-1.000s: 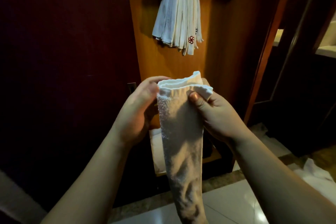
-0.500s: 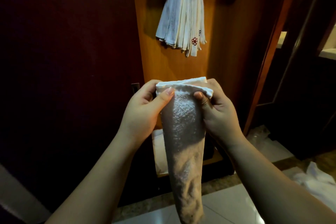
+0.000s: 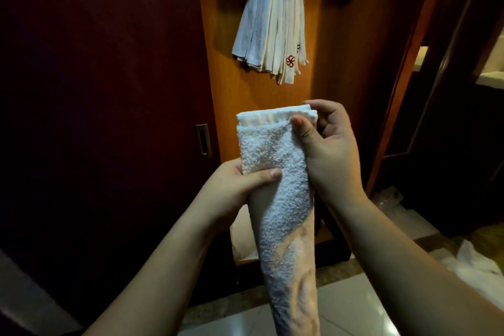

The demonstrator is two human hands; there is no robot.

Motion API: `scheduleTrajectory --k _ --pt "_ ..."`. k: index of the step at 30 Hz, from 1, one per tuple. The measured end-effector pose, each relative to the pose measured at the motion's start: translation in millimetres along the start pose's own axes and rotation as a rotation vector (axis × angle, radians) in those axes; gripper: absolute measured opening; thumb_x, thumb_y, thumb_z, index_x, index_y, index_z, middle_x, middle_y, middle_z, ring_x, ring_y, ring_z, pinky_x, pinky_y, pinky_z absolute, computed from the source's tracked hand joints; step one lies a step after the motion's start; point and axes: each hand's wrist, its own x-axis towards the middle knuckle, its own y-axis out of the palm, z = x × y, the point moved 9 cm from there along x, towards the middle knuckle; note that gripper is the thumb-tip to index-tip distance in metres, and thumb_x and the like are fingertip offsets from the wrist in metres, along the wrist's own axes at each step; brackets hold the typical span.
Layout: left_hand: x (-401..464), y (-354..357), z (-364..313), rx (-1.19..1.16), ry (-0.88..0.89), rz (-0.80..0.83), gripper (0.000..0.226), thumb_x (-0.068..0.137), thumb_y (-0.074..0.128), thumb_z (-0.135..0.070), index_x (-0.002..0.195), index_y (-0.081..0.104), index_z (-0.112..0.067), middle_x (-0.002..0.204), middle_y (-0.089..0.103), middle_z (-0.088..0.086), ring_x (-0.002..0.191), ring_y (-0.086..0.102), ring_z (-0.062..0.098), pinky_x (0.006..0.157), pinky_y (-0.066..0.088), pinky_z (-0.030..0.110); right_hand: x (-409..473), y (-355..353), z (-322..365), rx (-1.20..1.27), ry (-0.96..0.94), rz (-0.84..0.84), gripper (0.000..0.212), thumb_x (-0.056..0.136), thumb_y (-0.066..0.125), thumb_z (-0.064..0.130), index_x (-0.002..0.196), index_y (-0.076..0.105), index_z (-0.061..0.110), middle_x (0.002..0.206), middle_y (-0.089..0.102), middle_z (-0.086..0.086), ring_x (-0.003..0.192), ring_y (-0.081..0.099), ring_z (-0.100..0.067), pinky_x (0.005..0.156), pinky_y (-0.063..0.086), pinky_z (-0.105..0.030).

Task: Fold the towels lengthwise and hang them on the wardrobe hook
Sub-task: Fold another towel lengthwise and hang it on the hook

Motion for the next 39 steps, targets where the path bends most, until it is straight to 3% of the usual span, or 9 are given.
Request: scheduleTrajectory --k 2,6,8,14,19,22,26,31,39 --pt "2 -1 0 -0.016 0.008 -0.013 0.026 0.072 0.078 -0.01 0.097 0.073 -0.004 0.098 0.075 0.015 0.091 0.072 0.029 0.088 0.056 0.039 5 1 -17 0.097 0.148 0.024 0.045 0.074 0.066 0.055 0.106 0.059 0.024 0.097 0.071 -0.005 0.09 0.069 -0.015 0.075 0.057 -0.032" --pt "7 -2 2 -0.128 -0.041 -0.029 0.022 0.071 0.071 -0.01 0.092 0.071 -0.004 0.087 0.075 0.012 0.078 0.072 0.024 0.074 0.059 0.033 -11 4 -73 0.369 0.57 0.131 0.071 0.081 0.039 0.069 0.116 0.064 0.013 0.121 0.067 -0.023 0.117 0.063 -0.036 0.104 0.046 -0.054" --pt "11 -4 0 -0.205 -0.075 -0.043 0.03 0.073 0.066 -0.011 0.1 0.068 0.0 0.093 0.075 0.014 0.083 0.073 0.027 0.076 0.06 0.035 -31 3 -101 0.438 0.696 0.175 0.072 0.085 0.036 0.065 0.12 0.067 0.011 0.127 0.065 -0.02 0.122 0.061 -0.032 0.11 0.042 -0.048" --pt "23 -22 2 -0.309 -0.177 -0.173 0.033 0.09 0.06 -0.012 0.122 0.063 -0.003 0.111 0.073 0.016 0.1 0.072 0.029 0.078 0.058 0.04 -81 3 -145 0.375 0.853 0.208 0.059 0.098 0.029 0.053 0.103 0.071 0.011 0.094 0.074 -0.006 0.087 0.069 -0.014 0.083 0.054 -0.027" --pt "31 -30 -5 -0.292 -0.124 -0.239 0.022 0.094 0.058 -0.01 0.114 0.066 -0.005 0.106 0.074 0.014 0.097 0.072 0.027 0.083 0.059 0.042 -94 -7 -140 0.05 0.647 0.213 0.023 0.1 0.05 0.043 0.116 0.058 0.028 0.103 0.073 0.005 0.096 0.068 -0.012 0.084 0.05 -0.031" --pt "32 -29 -7 -0.266 -0.102 -0.247 0.025 0.093 0.06 -0.01 0.117 0.065 -0.004 0.106 0.075 0.013 0.097 0.073 0.027 0.084 0.058 0.043 -100 -12 -131 0.057 0.582 0.123 0.025 0.096 0.061 0.022 0.116 0.048 0.028 0.106 0.069 0.002 0.093 0.069 -0.005 0.078 0.052 -0.021" --pt "32 -30 -10 -0.205 -0.066 -0.271 0.03 0.093 0.062 -0.013 0.122 0.063 -0.004 0.109 0.074 0.012 0.099 0.072 0.026 0.084 0.057 0.042 -103 -9 -128 -0.118 0.548 0.178 0.033 0.084 0.073 0.046 0.109 0.052 0.046 0.096 0.067 0.004 0.081 0.065 -0.003 0.079 0.053 -0.03" --pt "31 -26 -17 -0.162 -0.018 -0.252 0.024 0.093 0.062 -0.012 0.116 0.065 -0.006 0.105 0.075 0.009 0.096 0.073 0.024 0.075 0.059 0.036 -96 -10 -120 -0.213 0.512 0.183 0.017 0.091 0.065 0.04 0.102 0.057 0.03 0.09 0.065 0.01 0.076 0.061 0.003 0.071 0.045 -0.016" --pt "32 -20 -28 -0.078 0.05 -0.227 0.017 0.091 0.064 -0.006 0.107 0.068 -0.008 0.099 0.077 0.005 0.094 0.074 0.02 0.072 0.059 0.03 -99 -7 -112 -0.291 0.47 0.17 0.014 0.102 0.045 0.04 0.099 0.051 0.028 0.089 0.066 0.002 0.075 0.061 -0.003 0.065 0.047 -0.023"
